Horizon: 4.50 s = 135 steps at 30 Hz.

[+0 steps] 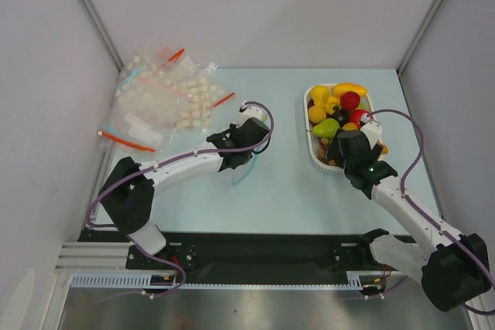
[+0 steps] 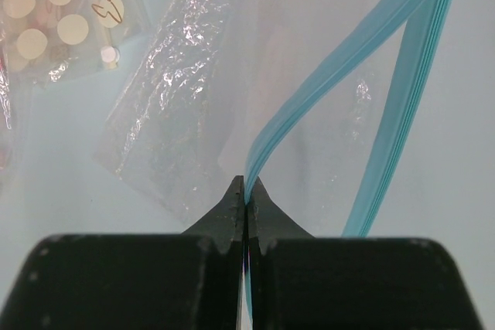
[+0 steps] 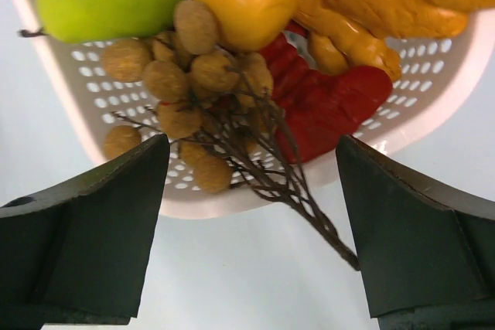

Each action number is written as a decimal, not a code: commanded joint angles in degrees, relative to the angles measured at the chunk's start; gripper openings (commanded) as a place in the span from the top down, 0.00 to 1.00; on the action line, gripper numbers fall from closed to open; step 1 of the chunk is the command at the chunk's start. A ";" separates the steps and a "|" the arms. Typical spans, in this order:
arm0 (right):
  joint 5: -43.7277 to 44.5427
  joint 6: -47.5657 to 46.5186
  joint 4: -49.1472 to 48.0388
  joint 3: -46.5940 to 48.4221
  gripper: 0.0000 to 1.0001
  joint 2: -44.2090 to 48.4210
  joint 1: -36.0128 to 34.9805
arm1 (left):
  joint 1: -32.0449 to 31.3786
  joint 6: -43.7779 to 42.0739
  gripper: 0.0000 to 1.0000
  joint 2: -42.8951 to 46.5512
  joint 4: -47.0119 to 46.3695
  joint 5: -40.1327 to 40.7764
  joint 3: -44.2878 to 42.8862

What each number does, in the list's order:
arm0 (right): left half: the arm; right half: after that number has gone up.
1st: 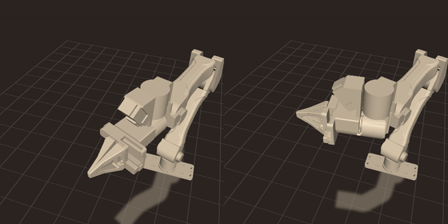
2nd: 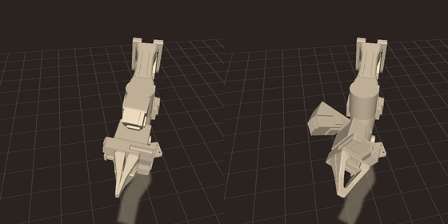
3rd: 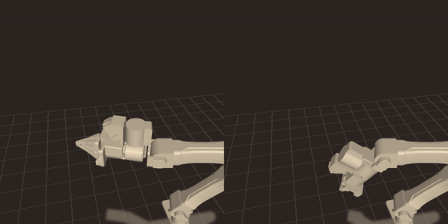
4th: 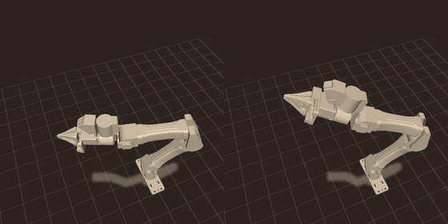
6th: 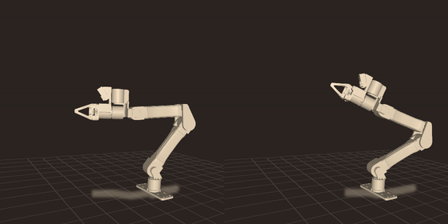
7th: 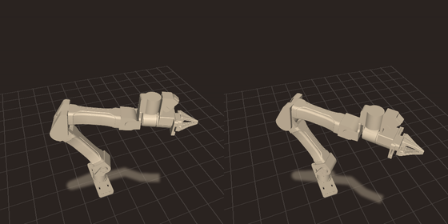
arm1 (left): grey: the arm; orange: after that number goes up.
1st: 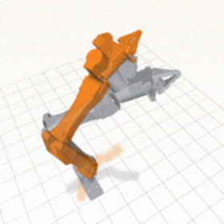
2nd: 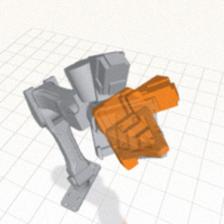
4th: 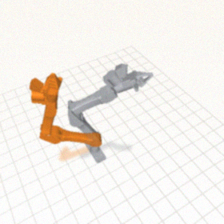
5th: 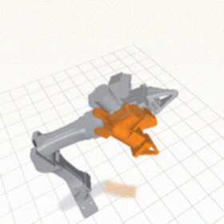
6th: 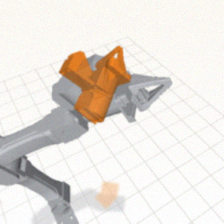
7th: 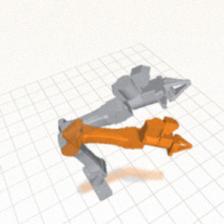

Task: Place the food in the zip-top bag and seal the zipper
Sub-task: Pick up the fake fruit from the bin, then place the fake fruit in the zipper food storage bag.

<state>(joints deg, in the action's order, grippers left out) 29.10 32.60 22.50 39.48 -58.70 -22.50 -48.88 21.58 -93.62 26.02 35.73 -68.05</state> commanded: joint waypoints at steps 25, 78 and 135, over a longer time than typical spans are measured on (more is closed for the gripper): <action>-8.96 -0.08 4.04 6.47 1.00 10.80 1.50 | -1.39 1.53 1.00 8.37 -1.76 -0.66 1.61; -52.13 -5.26 -43.33 -10.30 1.00 17.65 -7.38 | -1.48 5.14 1.00 24.45 -6.60 -31.96 4.86; -23.75 -17.66 -26.37 2.44 1.00 -1.24 -25.05 | 0.37 5.75 1.00 29.02 -7.30 -28.80 6.96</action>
<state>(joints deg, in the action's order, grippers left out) 2.09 14.79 -4.03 38.72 -59.20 -47.22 -47.66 28.38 -66.94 21.93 5.45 -61.49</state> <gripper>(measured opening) 0.021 0.010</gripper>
